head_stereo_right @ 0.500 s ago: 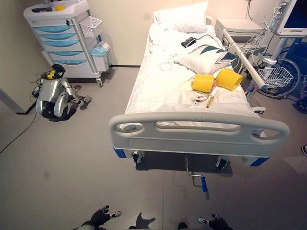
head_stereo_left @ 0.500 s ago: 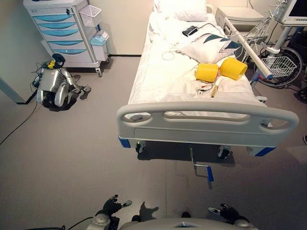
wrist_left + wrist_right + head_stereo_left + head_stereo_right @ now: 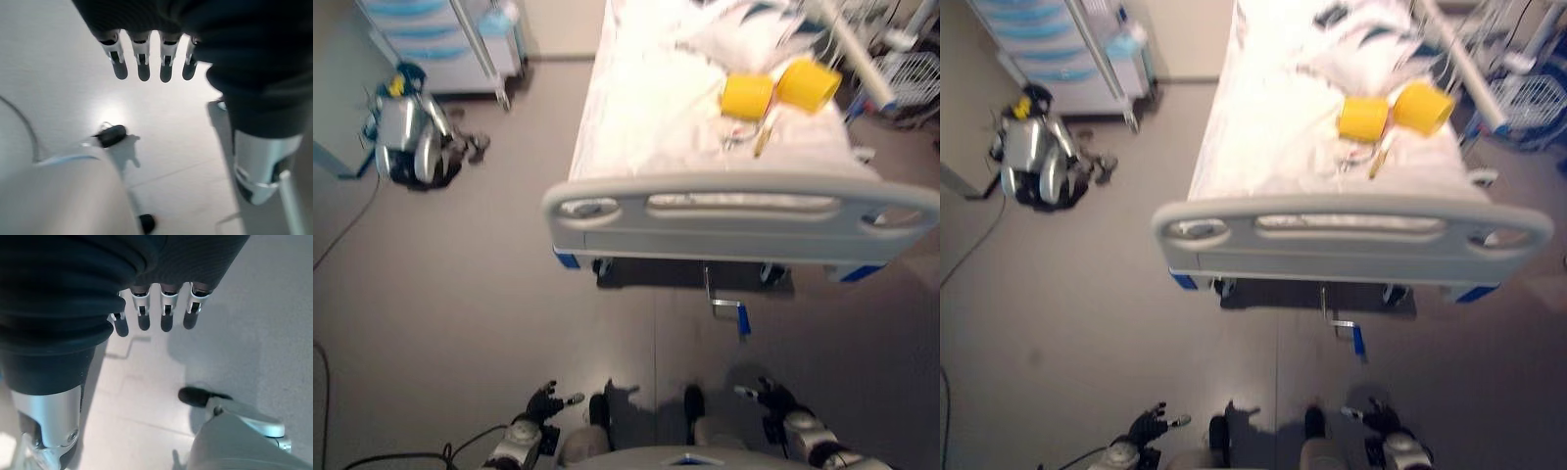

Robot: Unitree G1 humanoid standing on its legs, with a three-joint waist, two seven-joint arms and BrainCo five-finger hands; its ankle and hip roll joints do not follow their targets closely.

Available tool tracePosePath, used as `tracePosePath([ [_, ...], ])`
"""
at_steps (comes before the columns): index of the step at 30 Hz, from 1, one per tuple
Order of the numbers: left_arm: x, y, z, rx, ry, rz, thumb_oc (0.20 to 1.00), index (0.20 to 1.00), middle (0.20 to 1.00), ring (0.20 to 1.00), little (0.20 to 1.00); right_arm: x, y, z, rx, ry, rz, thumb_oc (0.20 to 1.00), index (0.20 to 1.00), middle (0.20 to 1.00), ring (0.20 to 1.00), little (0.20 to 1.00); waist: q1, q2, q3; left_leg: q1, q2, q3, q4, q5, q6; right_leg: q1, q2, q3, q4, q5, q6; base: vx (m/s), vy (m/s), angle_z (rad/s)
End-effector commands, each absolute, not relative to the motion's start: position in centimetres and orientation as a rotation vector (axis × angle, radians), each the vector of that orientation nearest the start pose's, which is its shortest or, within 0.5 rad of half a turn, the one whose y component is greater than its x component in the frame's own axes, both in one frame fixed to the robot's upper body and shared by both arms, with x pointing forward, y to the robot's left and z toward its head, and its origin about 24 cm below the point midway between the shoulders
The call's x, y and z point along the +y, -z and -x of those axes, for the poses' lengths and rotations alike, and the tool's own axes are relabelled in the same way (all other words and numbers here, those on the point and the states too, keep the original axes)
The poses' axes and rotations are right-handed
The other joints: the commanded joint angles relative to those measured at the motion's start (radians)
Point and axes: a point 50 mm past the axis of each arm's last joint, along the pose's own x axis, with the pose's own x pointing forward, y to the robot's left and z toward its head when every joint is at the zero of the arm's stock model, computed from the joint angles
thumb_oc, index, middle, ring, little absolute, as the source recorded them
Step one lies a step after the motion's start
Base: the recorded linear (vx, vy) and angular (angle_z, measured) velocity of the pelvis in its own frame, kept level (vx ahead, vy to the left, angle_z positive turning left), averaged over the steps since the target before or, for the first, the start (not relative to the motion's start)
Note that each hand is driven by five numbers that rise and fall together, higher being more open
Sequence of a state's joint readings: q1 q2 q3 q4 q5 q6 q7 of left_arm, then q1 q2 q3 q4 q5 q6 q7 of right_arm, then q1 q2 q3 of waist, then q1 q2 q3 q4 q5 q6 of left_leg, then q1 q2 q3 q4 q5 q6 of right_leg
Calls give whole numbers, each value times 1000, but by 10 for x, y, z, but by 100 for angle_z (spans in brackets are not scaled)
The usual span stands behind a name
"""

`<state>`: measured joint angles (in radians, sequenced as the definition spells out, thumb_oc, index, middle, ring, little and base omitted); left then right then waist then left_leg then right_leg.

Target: Raise the hospital bed

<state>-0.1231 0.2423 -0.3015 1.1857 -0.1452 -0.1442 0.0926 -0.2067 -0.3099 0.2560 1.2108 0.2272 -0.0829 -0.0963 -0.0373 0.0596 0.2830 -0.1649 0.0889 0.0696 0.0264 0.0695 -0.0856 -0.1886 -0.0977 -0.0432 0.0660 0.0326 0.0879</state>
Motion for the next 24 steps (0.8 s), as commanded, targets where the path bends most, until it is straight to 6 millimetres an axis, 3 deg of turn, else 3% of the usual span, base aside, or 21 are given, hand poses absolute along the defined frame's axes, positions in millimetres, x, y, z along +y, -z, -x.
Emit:
tracePosePath([
  [1,230,122,-186,800,-120,-300,1000,1000,1000,1000,1000,-241,93,-231,703,175,289,1000,1000,1000,1000,1000,24,-31,77,-88,-40,-51,133,-41,11,-100,-36,-13,144,-7,55,-176,-82,14],
  [6,231,106,-208,695,-195,-239,1000,1000,1000,1000,1000,-234,50,-282,500,205,284,1000,1000,1000,1000,1000,31,-4,141,-254,-37,-64,210,-25,4,-289,-32,-4,269,-24,46,-137,-54,10],
  [7,231,106,-208,695,-195,-239,1000,1000,1000,1000,1000,-234,50,-282,500,205,284,1000,1000,1000,1000,1000,31,-4,141,-254,-37,-64,210,-25,4,-289,-32,-4,269,-24,46,-113,-55,13],
  [8,230,102,-212,665,-204,-224,1000,1000,1000,1000,1000,-234,34,-296,429,224,276,1000,1000,1000,1000,1000,31,2,163,-310,-33,-65,237,-21,4,-342,-31,1,297,-28,42,-104,-71,6],
  [11,229,98,-217,639,-204,-214,1000,1000,1000,1000,1000,-236,17,-309,367,239,279,1000,1000,1000,1000,1000,32,13,194,-375,-31,-70,277,-21,2,-402,-35,-2,332,-30,41,-106,-64,7],
  [14,227,90,-222,584,-209,-186,1000,1000,1000,1000,1000,-241,-16,-333,261,275,269,1000,1000,1000,1000,1000,40,31,235,-466,-24,-78,315,-19,3,-501,-29,6,385,-37,35,-46,-24,7],
  [16,227,89,-222,577,-207,-180,1000,1000,1000,1000,1000,-239,-20,-336,247,272,266,1000,1000,1000,1000,1000,40,31,237,-488,-23,-78,328,-24,3,-519,-29,11,397,-43,34,-25,-30,-3],
  [17,228,86,-223,559,-203,-179,1000,1000,1000,1000,1000,-239,-33,-343,195,284,253,1000,1000,1000,1000,1000,41,33,237,-544,-23,-80,347,-26,3,-575,-30,10,415,-44,33,-29,-56,-4],
  [20,229,83,-224,542,-206,-179,1000,1000,1000,1000,1000,-240,-43,-348,161,311,233,1000,1000,1000,1000,1000,43,34,237,-582,-21,-81,358,-28,1,-610,-32,8,426,-45,31,-9,-36,5],
  [24,235,75,-222,496,-235,-170,1000,1000,1000,1000,1000,-251,-72,-357,57,417,162,1000,1000,1000,1000,1000,42,30,237,-650,-18,-77,372,-31,-1,-681,-31,9,443,-46,28,2,-6,2],
])
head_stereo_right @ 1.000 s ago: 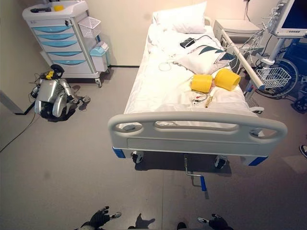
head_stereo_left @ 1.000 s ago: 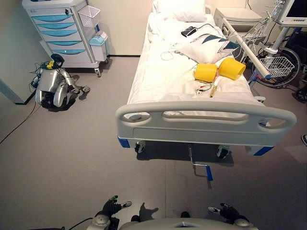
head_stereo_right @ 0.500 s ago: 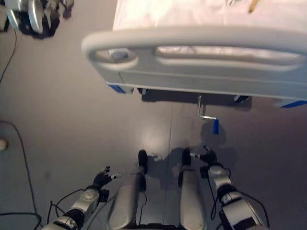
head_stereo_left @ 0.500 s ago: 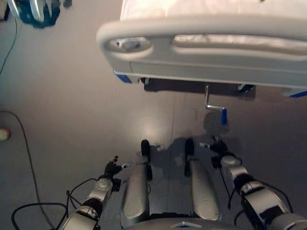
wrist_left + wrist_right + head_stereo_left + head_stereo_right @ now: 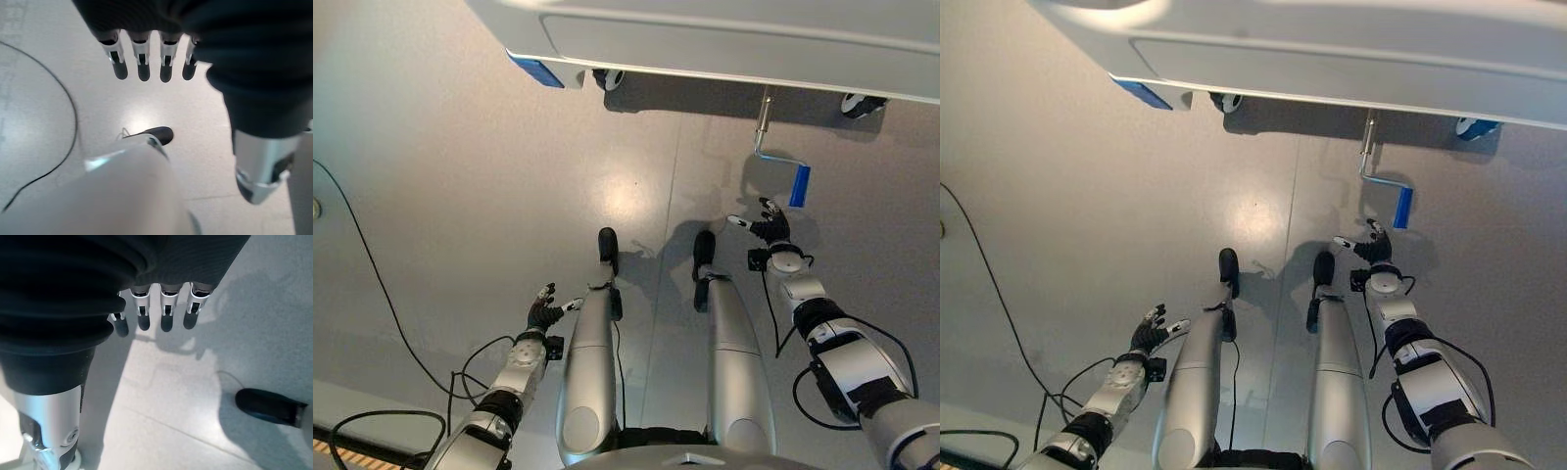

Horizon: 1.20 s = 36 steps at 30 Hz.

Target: Raise the hospital bed

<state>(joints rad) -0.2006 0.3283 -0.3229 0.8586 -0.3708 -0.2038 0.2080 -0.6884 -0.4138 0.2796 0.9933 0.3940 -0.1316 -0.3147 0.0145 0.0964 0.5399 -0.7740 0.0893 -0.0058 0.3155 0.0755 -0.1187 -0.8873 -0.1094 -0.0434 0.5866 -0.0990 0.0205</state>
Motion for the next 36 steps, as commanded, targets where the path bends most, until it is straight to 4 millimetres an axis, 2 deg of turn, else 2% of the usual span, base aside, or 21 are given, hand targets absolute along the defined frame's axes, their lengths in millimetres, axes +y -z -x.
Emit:
tracePosePath([
  [1,235,75,-222,496,-235,-170,1000,1000,1000,1000,1000,-251,-72,-357,57,417,162,1000,1000,1000,1000,1000,-10,-7,-20,-41,-18,-2,83,-37,32,18,-19,9,-77,85,95,0,0,0],
  [3,241,72,-221,482,-269,-167,1000,1000,1000,1000,1000,-259,-83,-358,19,478,145,1000,1000,1000,1000,1000,-11,-14,-20,-57,-17,2,84,-40,32,1,-16,13,-80,88,94,0,0,0],
  [5,245,68,-222,468,-293,-173,1000,1000,1000,1000,1000,-263,-85,-358,16,501,140,1000,1000,1000,1000,1000,-13,-23,-20,-67,-17,2,84,-41,33,-13,-14,16,-78,88,94,0,0,0],
  [10,251,65,-226,456,-322,-174,1000,1000,1000,1000,1000,-270,-77,-355,64,519,130,1000,1000,1000,1000,1000,-16,-37,-20,-81,-20,-2,92,-45,30,-20,-13,14,-80,87,92,0,0,0],
  [16,248,60,-231,425,-307,-173,1000,1000,1000,1000,1000,-289,-62,-349,171,562,100,1000,1000,1000,1000,1000,-5,-31,-20,-107,-27,-10,100,-43,31,-43,-19,8,-72,86,91,2,-6,4],
  [24,244,61,-231,428,-293,-178,1000,1000,1000,1000,1000,-297,-66,-349,170,582,102,1000,1000,1000,1000,1000,-1,-26,-20,-120,-30,-9,104,-43,32,-53,-21,6,-68,85,91,1,5,2],
  [28,240,60,-234,422,-279,-190,1000,1000,1000,1000,1000,-307,-70,-348,173,624,90,1000,1000,1000,1000,1000,1,-19,-20,-126,-33,-9,109,-47,32,-58,-24,7,-65,84,91,0,0,0],
  [34,243,58,-233,412,-278,-199,1000,1000,1000,1000,1000,-300,-79,-351,111,597,86,1000,1000,1000,1000,1000,-2,-25,-20,-127,-30,-5,111,-49,34,-61,-21,12,-66,83,90,0,0,0],
  [36,244,57,-232,409,-284,-204,1000,1000,1000,1000,1000,-289,-91,-353,18,552,76,1000,1000,1000,1000,1000,-12,-35,-20,-130,-29,-2,112,-50,34,-66,-18,17,-68,84,91,0,0,0],
])
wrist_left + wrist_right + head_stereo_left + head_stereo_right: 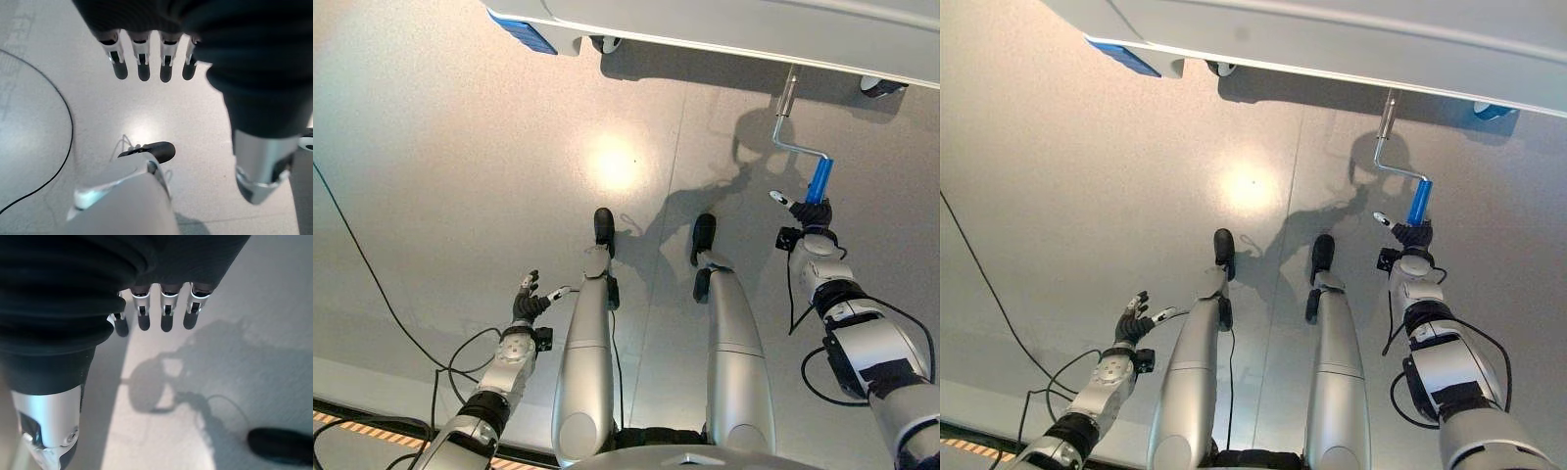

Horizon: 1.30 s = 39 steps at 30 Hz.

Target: Raise the hospital bed

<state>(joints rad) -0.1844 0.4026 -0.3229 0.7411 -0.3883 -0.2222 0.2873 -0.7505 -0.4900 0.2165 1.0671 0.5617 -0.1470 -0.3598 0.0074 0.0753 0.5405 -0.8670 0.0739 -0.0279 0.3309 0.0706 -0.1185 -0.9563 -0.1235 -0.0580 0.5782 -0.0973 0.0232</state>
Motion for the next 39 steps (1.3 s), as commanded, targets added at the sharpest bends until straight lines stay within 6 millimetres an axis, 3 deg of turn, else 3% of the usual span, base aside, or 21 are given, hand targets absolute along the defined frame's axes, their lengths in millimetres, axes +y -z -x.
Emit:
tracePosePath([
  [1,244,57,-232,409,-284,-205,1000,1000,1000,1000,1000,-289,-90,-353,18,553,76,1000,1000,1000,1000,1000,-5,-14,-20,-37,-14,21,96,-45,34,3,-4,31,-59,82,88,0,0,0],
  [6,249,55,-230,402,-300,-220,1000,1000,1000,1000,1000,-275,-101,-344,-105,497,53,1000,1000,1000,1000,1000,-21,-27,-20,-38,-13,21,100,-49,32,1,-3,36,-58,80,89,3,-2,-1],
  [16,254,54,-225,402,-321,-243,1000,1000,1000,1000,1000,-267,-115,-325,-243,490,40,1000,1000,1000,1000,1000,-33,-44,-20,-45,-7,26,109,-54,31,-7,-1,37,-51,77,91,7,-3,-2],
  [20,255,55,-223,409,-324,-246,1000,1000,1000,1000,1000,-269,-107,-320,-222,511,38,1000,1000,1000,1000,1000,-36,-47,-20,-45,-6,26,111,-56,31,-9,0,38,-50,78,91,2,-2,-1],
  [31,253,55,-223,406,-317,-256,1000,1000,1000,1000,1000,-268,-113,-320,-247,500,46,1000,1000,1000,1000,1000,-34,-45,-20,-55,-3,26,117,-56,32,-14,0,39,-48,80,93,0,0,0],
  [39,249,55,-226,404,-296,-255,1000,1000,1000,1000,1000,-272,-115,-340,-183,497,100,1000,1000,1000,1000,1000,-21,-35,-20,-62,-7,21,124,-56,32,-15,-2,35,-45,80,91,0,0,0],
])
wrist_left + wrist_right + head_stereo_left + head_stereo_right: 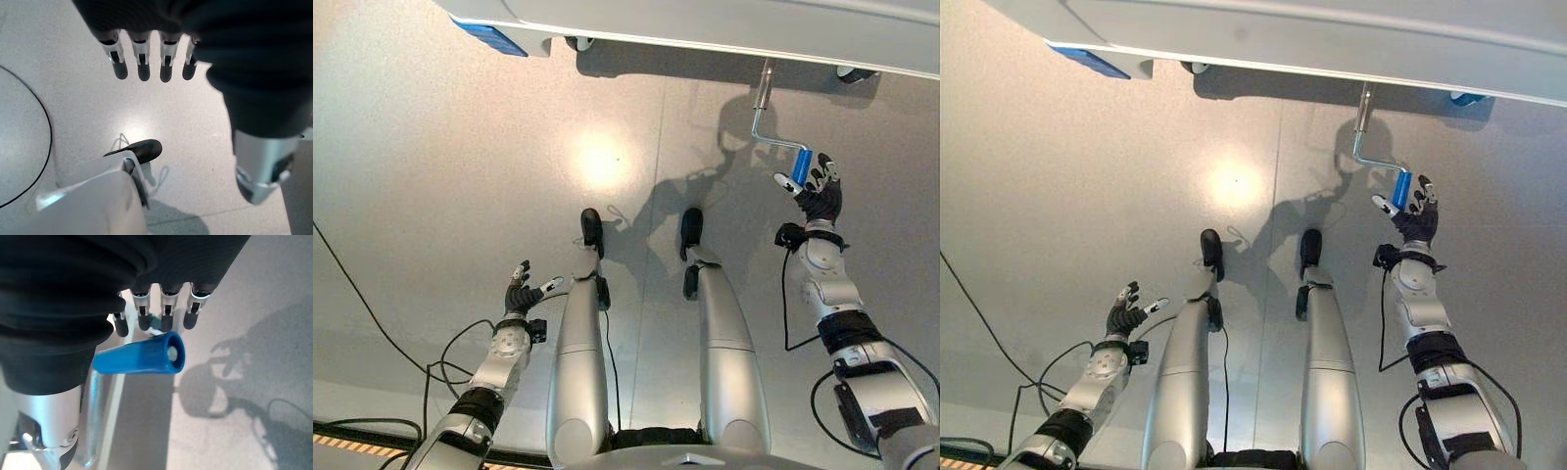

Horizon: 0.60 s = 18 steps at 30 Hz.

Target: Raise the hospital bed

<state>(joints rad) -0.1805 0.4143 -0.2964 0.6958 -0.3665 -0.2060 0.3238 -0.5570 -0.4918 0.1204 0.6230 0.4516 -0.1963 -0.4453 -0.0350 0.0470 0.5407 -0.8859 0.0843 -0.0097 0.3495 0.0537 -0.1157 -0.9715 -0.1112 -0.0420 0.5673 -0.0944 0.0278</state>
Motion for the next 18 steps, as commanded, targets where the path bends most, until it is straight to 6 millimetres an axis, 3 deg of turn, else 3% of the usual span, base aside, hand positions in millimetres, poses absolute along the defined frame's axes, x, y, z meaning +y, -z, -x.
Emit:
tracePosePath([
  [1,249,55,-226,405,-292,-251,1000,1000,1000,1000,1000,-271,-117,-345,-166,485,123,1000,1000,1000,1000,1000,25,-4,-21,-45,-18,2,106,-39,29,-1,-15,17,-32,77,86,0,0,0],
  [7,248,55,-224,401,-274,-259,1000,1000,1000,1000,1000,-274,-131,-354,-178,473,164,1000,1000,1000,1000,1000,29,-1,-21,-45,-18,1,102,-38,29,2,-18,12,-35,78,86,0,0,0],
  [14,246,55,-226,409,-230,-278,1000,1000,1000,1000,1000,-296,-151,-370,-97,476,259,1000,1000,1000,1000,1000,40,-1,-21,-42,-20,-1,98,-37,31,5,-19,8,-42,83,87,3,2,2],
  [18,244,60,-224,436,-217,-265,1000,1000,1000,1000,1000,-313,-151,-373,-6,510,277,1000,1000,1000,1000,1000,47,2,-21,-41,-22,-2,98,-36,30,4,-21,5,-40,85,87,0,0,0],
])
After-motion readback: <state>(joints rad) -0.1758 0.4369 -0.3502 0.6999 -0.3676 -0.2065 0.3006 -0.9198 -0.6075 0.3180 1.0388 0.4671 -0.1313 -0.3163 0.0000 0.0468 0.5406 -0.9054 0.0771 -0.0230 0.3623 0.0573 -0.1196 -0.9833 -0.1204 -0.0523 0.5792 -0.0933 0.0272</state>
